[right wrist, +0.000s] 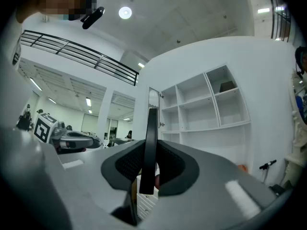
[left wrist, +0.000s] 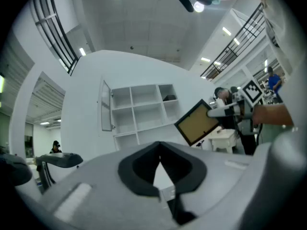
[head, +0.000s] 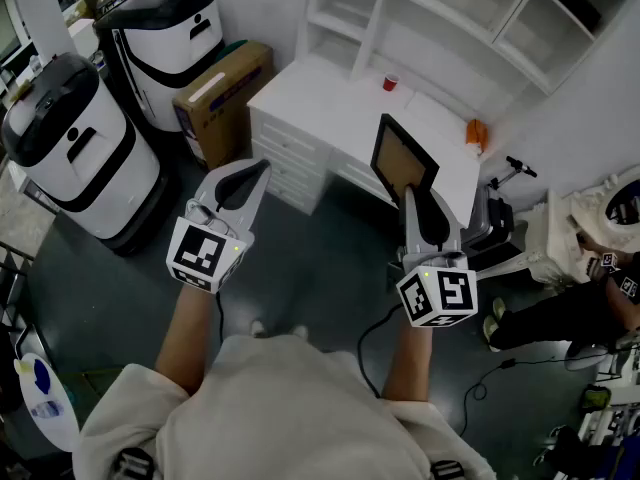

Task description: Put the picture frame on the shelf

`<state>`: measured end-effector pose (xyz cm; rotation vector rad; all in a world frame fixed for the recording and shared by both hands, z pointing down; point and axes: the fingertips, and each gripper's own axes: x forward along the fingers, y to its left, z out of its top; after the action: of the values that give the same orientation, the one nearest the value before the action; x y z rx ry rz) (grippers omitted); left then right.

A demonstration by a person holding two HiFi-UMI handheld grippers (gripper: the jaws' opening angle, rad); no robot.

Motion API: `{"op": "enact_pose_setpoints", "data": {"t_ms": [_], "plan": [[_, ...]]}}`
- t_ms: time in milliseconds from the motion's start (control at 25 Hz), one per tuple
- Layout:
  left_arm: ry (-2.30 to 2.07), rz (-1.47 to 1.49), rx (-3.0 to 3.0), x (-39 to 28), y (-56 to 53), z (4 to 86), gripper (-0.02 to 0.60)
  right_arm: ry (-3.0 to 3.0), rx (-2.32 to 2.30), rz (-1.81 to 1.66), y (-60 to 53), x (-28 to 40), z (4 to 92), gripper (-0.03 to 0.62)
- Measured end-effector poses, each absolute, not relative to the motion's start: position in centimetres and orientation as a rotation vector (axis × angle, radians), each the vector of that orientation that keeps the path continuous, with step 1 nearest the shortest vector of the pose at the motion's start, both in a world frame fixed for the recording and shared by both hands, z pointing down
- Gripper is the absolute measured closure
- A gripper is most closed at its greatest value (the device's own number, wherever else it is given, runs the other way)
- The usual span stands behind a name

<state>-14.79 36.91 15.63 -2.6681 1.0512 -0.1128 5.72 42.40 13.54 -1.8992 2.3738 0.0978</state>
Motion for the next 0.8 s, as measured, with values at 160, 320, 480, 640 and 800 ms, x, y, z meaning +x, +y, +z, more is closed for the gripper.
{"op": "enact_pose_setpoints", "data": {"t_ms": [160, 320, 480, 640, 800], "plan": [[1.051, -0.112, -2.667, -13.7, 37.5, 15.3, 0.578, 2.389, -1.813, 0.091, 42.8, 5.9, 13.4, 0.52], [1.049, -0.112, -2.677, -12.9, 38.2, 15.4, 0.578, 2.4, -1.769, 0.092, 43.3, 6.0, 13.4, 0.52], [1.072, -0.11, -2.665, -12.3, 39.0, 15.5, 0.578, 2.4, -1.769, 0.081, 43.6, 7.0, 13.7, 0.52], [1.11, -0.115, -2.657, -12.3, 40.0, 15.9, 0.578, 2.401, -1.763, 0.049, 44.0, 7.8, 14.2, 0.52], [1.137, -0.122, -2.645, -12.5, 40.7, 16.1, 0.578, 2.397, -1.758, 0.047, 44.5, 8.2, 14.3, 0.52]]}}
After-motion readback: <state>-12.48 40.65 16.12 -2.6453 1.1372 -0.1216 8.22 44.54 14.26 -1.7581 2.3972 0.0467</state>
